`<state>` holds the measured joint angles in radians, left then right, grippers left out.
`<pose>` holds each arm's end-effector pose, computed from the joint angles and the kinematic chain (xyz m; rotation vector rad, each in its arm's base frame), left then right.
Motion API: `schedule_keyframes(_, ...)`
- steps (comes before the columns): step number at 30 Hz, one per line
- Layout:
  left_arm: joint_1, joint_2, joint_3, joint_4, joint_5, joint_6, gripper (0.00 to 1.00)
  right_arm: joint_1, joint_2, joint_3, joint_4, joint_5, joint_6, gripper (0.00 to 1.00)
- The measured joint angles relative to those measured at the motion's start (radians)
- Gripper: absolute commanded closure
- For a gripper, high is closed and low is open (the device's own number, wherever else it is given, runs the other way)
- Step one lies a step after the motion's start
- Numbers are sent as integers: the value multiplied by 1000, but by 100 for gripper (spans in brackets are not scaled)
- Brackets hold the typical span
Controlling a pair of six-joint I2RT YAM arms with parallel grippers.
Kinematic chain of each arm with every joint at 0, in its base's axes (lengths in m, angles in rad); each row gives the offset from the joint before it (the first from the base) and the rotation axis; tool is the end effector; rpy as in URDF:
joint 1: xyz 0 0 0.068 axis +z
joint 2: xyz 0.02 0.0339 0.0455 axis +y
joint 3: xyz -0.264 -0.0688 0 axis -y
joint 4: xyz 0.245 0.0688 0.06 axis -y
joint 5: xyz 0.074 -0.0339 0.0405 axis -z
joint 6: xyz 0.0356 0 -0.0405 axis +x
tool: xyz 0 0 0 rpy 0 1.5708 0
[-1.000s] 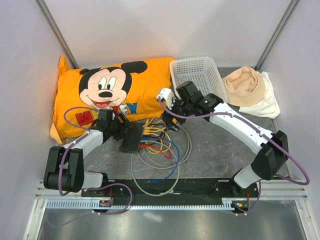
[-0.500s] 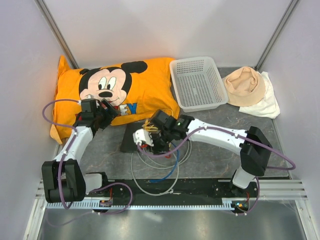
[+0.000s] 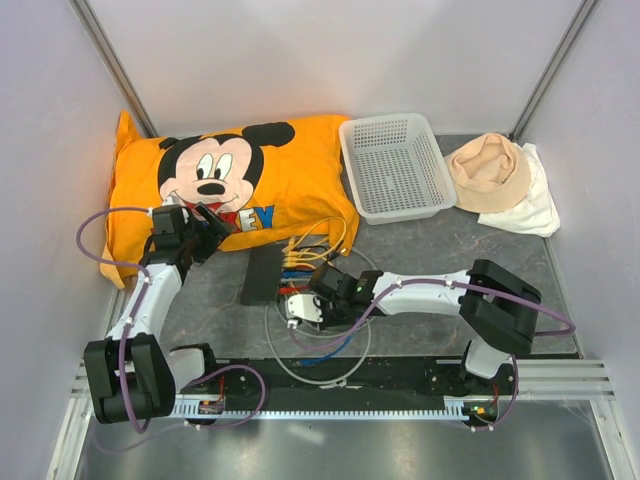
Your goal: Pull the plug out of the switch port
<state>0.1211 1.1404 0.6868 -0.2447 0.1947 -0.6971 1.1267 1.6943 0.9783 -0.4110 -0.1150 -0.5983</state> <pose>0.2389 0.0221 0.2300 -0.8207 2.1569 -0.5211 0.1354 0.2941 0.1612 -2.0934 1.7465 0.3121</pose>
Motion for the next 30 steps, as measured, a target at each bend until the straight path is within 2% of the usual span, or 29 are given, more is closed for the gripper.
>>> schedule_keyframes(7, 0, -2, -24, 0, 26, 0, 16, -32, -110, -137, 49, 124, -25, 76)
schedule_keyframes(21, -51, 84, -27, 24, 26, 0, 16, -352, -311, -333, -8, 245, -74, 76)
schedule_keyframes(24, -71, 96, -27, 27, 26, -1, 16, -391, -337, -346, -36, 241, -80, 65)
schedule_keyframes(26, -85, 96, -28, 31, 29, -1, 15, -404, -348, -338, -74, 220, -77, 46)
schedule_keyframes(27, -93, 96, -29, 33, 35, -1, 15, -407, -353, -324, -116, 192, -71, 27)
schedule_keyframes(28, -103, 96, -31, 35, 42, -1, 15, -409, -361, -304, -170, 158, -69, 2)
schedule_keyframes(30, -132, 96, -43, 42, 56, 0, 14, -409, -387, -258, -254, 114, -50, 2)
